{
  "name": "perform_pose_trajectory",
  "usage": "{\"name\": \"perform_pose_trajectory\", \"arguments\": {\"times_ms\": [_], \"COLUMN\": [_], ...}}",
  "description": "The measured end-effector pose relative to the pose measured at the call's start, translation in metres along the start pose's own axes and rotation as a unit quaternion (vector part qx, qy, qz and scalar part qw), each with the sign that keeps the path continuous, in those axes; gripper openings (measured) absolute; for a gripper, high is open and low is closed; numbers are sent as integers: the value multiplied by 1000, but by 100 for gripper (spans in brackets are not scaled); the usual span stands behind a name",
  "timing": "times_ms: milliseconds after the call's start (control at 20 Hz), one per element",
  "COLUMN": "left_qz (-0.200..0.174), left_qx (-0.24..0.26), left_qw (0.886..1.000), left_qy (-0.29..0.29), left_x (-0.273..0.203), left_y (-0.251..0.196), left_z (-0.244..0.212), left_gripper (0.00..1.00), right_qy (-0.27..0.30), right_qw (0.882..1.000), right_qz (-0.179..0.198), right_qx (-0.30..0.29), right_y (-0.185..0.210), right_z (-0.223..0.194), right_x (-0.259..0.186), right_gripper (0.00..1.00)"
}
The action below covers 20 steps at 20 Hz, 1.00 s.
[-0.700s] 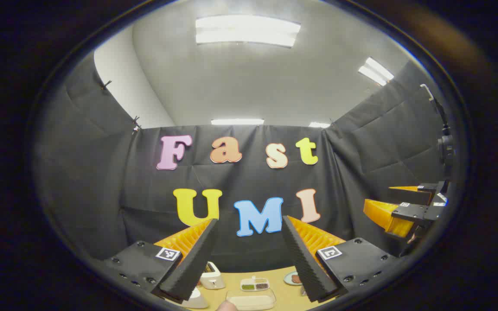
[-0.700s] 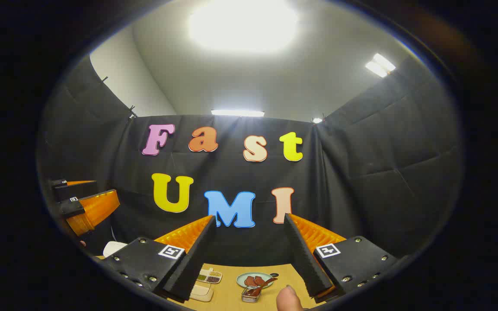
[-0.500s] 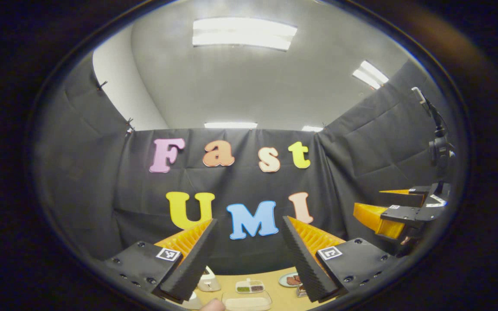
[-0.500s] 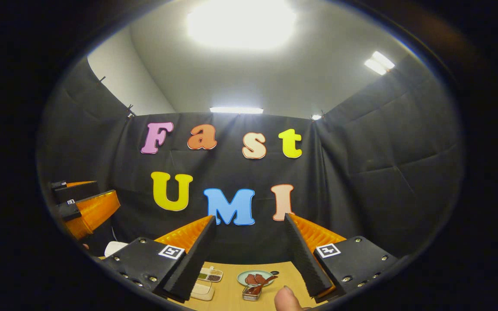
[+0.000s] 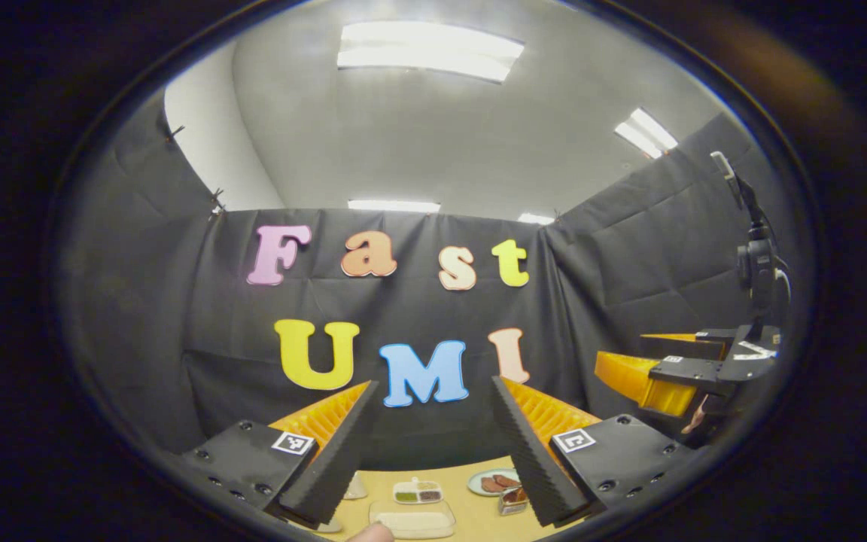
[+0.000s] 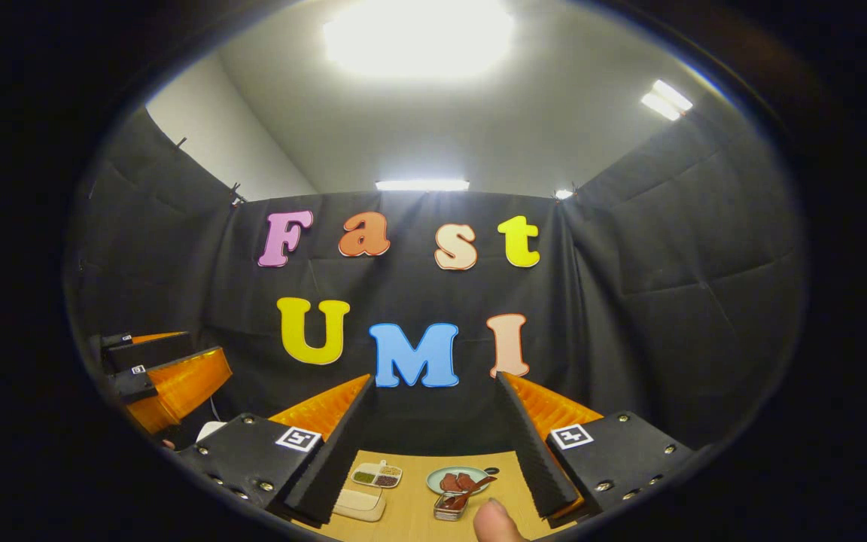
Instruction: Close the left gripper, press the button to open the rice cooker; take a wooden spoon from the chopstick holder with the right hand, scoop a spoonful of rice and pour it into the rice cooker, then put the wooden spoon back into the chopstick holder.
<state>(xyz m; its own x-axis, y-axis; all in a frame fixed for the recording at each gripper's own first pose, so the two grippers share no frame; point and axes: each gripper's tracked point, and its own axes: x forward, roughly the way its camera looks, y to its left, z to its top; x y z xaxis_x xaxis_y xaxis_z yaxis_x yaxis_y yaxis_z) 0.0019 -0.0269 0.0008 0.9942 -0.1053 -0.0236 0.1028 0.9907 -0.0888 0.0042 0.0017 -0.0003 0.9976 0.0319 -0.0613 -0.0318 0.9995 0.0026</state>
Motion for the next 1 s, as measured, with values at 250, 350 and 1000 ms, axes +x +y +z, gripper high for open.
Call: {"name": "perform_pose_trajectory", "arguments": {"times_ms": [250, 350, 1000], "left_qz": [-30, -38, 96], "left_qx": [19, 6, 23], "left_qw": [999, 999, 993], "left_qy": [14, 21, 63], "left_x": [10, 12, -23], "left_y": [-17, -24, 73], "left_z": [-9, -14, -41], "left_gripper": [97, 98, 98], "right_qy": [-5, -1, 14], "right_qw": [1000, 999, 999], "right_qz": [-25, -37, 35], "right_qx": [-9, -13, -22], "right_y": [-8, -15, 32], "right_z": [6, 6, -21], "right_x": [-15, -21, -3], "right_gripper": [95, 94, 95]}}
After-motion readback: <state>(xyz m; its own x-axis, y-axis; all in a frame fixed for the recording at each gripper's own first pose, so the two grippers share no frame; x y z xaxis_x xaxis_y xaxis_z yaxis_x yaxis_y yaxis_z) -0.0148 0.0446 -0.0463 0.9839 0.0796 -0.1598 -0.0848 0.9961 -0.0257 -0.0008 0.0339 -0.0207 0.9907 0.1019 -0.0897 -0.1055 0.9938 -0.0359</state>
